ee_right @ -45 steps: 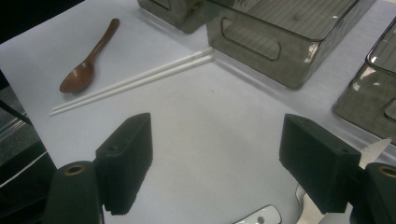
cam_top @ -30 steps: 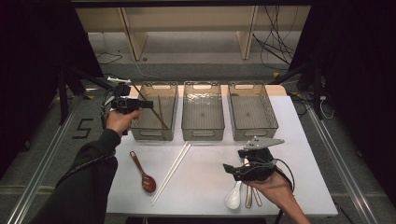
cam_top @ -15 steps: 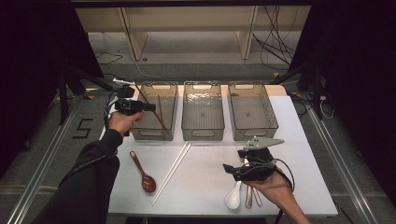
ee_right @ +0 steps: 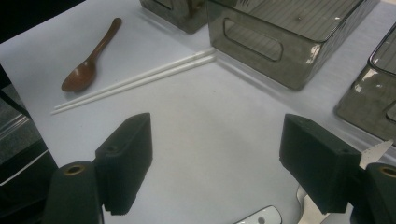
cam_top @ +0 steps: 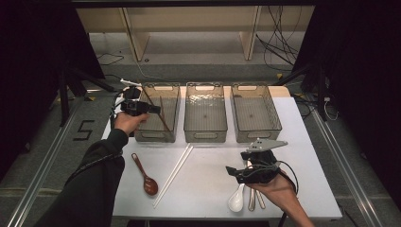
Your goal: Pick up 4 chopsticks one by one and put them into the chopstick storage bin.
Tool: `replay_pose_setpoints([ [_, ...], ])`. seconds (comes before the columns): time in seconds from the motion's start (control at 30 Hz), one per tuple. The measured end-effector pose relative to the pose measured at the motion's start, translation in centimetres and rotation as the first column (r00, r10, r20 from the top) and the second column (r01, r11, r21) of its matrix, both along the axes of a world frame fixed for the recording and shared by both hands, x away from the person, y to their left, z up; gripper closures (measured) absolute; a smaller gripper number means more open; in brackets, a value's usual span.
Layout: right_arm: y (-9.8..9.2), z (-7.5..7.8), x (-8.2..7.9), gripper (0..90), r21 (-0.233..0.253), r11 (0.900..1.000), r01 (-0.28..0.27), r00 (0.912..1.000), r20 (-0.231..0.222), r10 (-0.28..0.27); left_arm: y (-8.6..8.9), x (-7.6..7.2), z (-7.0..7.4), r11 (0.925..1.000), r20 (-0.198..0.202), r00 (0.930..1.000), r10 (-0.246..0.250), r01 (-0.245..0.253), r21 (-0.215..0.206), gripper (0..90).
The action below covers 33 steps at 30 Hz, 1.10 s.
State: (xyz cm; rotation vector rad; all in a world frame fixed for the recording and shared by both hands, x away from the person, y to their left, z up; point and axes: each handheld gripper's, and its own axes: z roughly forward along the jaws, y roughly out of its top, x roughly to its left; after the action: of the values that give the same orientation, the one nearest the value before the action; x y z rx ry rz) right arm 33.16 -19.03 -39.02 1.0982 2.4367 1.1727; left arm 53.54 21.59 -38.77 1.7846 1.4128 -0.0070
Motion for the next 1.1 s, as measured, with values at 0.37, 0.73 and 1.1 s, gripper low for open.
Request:
replay_pose_setpoints([
  [0.37,0.0,0.0,0.0,26.5,0.000,1.000,-0.001,1.0000,-0.002,0.001,-0.1,0.4,-0.3,1.0000,-0.016,0.9999,0.005,-0.005,0.005,82.2],
  [0.73,0.0,0.0,0.0,26.5,-0.001,1.000,-0.004,1.0000,-0.005,0.004,-0.6,0.8,-0.2,0.9990,-0.015,0.9992,0.038,-0.038,0.026,66.3],
  [1.1,0.1,-0.1,0.0,26.5,-0.003,1.000,-0.010,0.9999,-0.006,0.010,-0.9,1.3,-0.6,0.9953,-0.019,0.9983,0.055,-0.053,0.081,53.8],
])
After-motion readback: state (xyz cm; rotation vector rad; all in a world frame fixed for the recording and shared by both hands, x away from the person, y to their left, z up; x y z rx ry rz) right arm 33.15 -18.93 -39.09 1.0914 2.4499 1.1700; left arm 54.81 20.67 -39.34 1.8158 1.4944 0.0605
